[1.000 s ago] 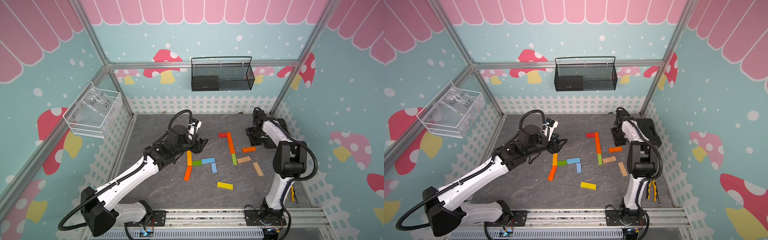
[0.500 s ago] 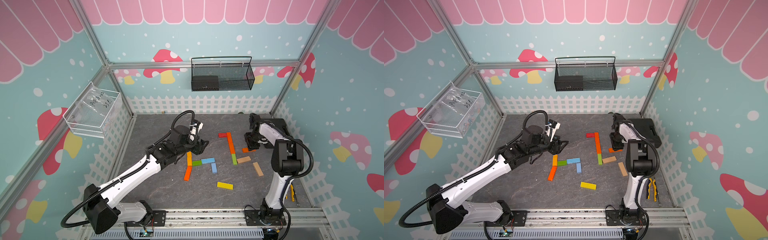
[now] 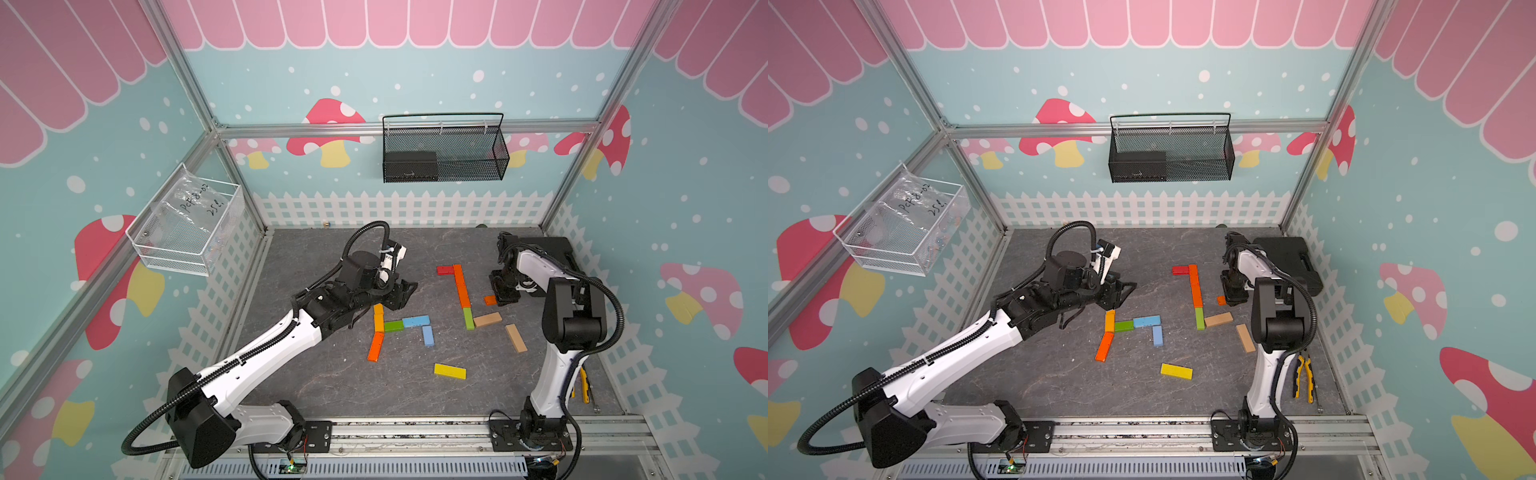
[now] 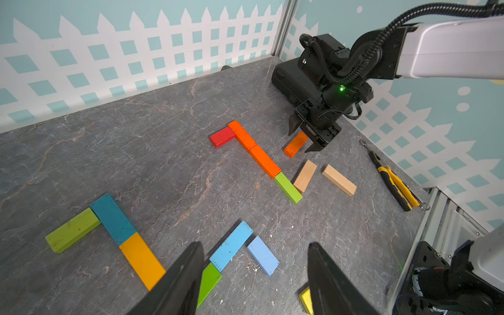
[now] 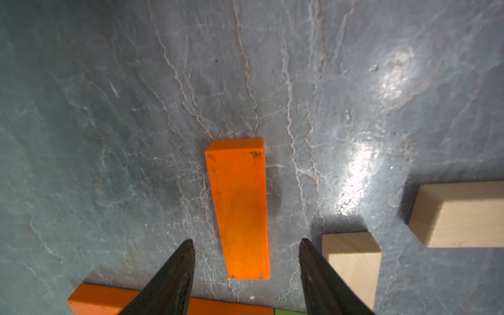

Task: Assemble a giraffe with building blocks
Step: Assemble the building block at the center of the board.

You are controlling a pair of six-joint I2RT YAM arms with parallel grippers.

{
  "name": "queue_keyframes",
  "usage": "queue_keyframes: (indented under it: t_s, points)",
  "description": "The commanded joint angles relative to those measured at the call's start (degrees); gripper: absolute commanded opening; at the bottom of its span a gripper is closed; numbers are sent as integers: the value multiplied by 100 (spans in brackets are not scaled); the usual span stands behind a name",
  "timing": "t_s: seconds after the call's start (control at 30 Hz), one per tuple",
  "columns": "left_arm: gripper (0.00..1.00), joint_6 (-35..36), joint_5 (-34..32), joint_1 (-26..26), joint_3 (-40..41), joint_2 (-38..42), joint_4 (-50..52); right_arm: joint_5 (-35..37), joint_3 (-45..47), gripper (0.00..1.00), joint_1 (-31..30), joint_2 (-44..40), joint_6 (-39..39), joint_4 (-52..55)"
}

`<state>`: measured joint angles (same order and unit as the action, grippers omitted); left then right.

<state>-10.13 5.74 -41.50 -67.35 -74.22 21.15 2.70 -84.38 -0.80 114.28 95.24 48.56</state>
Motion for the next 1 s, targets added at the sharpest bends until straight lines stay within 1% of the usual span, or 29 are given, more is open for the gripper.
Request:
queue_keyframes:
  t_s: [0.0, 0.17, 0.2, 0.3, 0.47, 0.53, 0.57, 0.6, 0.67, 0.7, 0.97]
  points:
    - [63, -37, 220, -36, 31, -71, 30, 209, 23, 62, -7, 231, 171, 66]
    - [63, -68, 369, -186, 14, -142, -32, 142, 11, 61, -6, 390, 186, 16]
    - [63, -68, 372, -217, 12, -152, -36, 157, 3, 60, 1, 404, 187, 6]
    - [63, -68, 347, -321, -21, -189, -41, 263, -102, 53, 15, 467, 113, 13]
    - [63, -59, 295, -399, -81, -268, -40, 231, -107, 51, 58, 543, 56, 22]
    - [63, -53, 283, -403, -102, -286, -40, 213, -60, 42, 62, 544, 71, 15]
    - [63, -50, 287, -403, -108, -293, -38, 208, -44, 35, 69, 535, 81, 21]
    - [63, -43, 282, -403, -113, -295, -37, 229, 2, 26, 78, 502, 97, 16]
    - [63, -37, 268, -412, -129, -304, -31, 270, 69, 16, 101, 430, 126, 22]
    - [63, -33, 262, -412, -146, -304, -16, 310, 115, 15, 130, 371, 134, 22]
    - [63, -33, 207, -455, -164, -281, 3, 617, 551, 15, 463, -94, 17, 44]
